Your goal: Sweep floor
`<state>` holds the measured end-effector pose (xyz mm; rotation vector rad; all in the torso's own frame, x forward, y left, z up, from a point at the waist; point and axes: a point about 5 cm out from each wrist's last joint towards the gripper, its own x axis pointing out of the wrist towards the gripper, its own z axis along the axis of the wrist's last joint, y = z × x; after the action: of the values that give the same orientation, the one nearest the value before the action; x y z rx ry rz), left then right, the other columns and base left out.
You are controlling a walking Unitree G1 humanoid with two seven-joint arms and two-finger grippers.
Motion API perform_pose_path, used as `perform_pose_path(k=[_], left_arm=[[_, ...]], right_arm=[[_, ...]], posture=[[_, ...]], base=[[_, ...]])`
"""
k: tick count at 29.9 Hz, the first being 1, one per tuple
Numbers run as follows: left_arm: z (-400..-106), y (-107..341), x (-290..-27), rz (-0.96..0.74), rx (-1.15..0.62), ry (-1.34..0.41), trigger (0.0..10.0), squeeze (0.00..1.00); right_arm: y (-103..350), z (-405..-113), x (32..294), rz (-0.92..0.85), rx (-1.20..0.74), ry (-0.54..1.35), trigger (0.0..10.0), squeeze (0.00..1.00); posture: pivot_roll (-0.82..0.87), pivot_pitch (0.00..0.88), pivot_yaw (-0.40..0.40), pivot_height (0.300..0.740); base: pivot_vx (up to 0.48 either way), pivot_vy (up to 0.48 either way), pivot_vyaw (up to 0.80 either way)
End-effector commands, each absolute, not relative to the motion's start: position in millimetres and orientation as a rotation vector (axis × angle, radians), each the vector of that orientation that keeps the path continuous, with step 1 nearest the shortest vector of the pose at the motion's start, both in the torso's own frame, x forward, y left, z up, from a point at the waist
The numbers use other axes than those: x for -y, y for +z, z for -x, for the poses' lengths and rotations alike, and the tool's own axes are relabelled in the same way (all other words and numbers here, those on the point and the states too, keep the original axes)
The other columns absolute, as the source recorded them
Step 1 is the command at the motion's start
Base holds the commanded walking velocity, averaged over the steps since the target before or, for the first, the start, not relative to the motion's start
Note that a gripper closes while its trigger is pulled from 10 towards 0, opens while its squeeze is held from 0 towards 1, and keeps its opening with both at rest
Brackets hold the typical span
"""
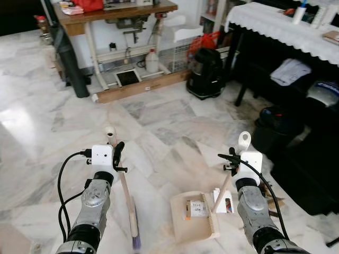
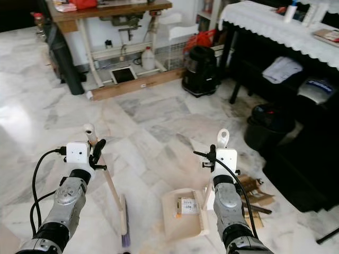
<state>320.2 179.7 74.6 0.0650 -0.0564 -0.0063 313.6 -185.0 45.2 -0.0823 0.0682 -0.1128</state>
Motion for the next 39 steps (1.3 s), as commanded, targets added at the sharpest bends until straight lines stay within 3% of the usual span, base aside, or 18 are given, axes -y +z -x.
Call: perform_pose_path(k=[1,39], left_arm=[[-325.2,84.6,-178.4,-0.077,0.107,-0.01,10.0,0.0],[-317.4,78.6,-192.2,-0.087,0.102,0.056,10.0,0.0]], right_arm=[[59.4,-322.4,185.7,0.083,-0.008,-0.116,10.0,0.0],[63.0,-327.0,180.5,0.064,-0.005,-0.106,10.0,0.0]], posture=[[0.11,0.0,-0.037,0.74],[0.11,0.0,-0.035,0.74]], base=[[0.0,0.0,0.74],[0.0,0.0,0.76]])
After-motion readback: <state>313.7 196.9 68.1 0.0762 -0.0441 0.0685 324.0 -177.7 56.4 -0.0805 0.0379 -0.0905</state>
